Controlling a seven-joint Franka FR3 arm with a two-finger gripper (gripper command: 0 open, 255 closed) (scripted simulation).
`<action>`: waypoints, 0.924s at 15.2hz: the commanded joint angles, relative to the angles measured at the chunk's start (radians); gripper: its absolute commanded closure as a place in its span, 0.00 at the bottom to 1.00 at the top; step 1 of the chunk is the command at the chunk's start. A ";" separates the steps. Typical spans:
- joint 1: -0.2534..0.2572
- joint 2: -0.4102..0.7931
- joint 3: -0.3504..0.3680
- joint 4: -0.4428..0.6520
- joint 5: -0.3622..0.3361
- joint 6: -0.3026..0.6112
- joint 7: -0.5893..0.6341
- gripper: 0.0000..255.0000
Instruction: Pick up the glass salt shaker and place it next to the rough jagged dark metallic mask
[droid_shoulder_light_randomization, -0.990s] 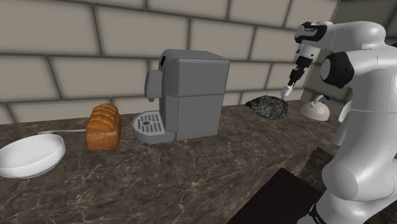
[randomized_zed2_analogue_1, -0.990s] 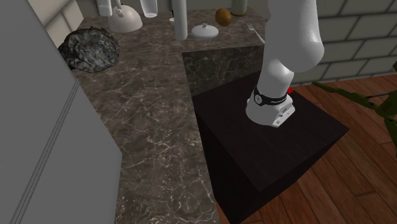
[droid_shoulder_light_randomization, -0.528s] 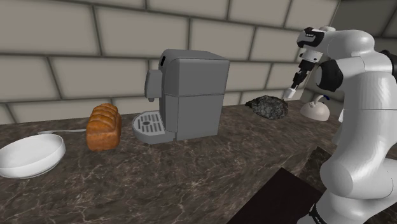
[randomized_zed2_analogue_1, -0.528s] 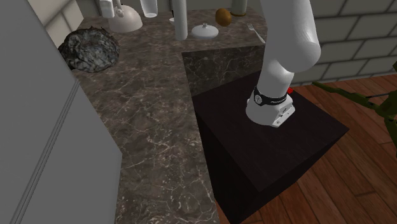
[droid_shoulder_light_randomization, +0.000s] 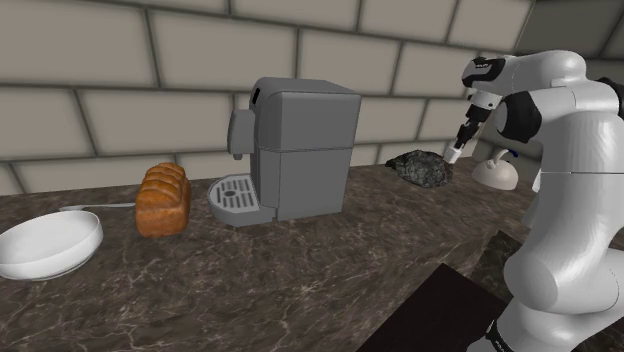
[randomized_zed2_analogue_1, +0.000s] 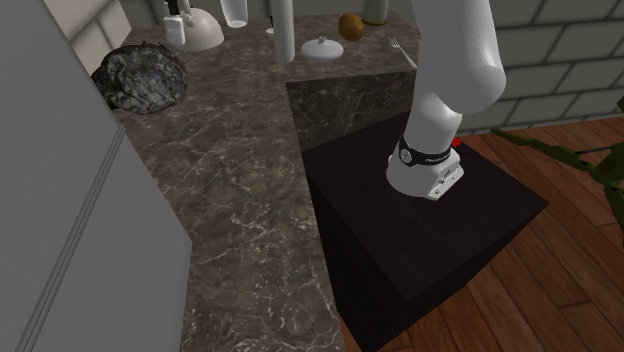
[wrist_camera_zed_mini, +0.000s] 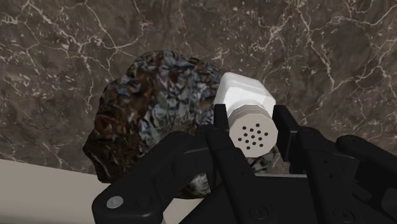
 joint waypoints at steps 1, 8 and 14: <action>0.007 -0.002 0.001 -0.032 0.000 0.029 -0.004 1.00; 0.022 -0.002 0.004 -0.127 0.005 0.121 -0.023 1.00; 0.029 0.008 0.009 -0.193 0.015 0.193 -0.040 1.00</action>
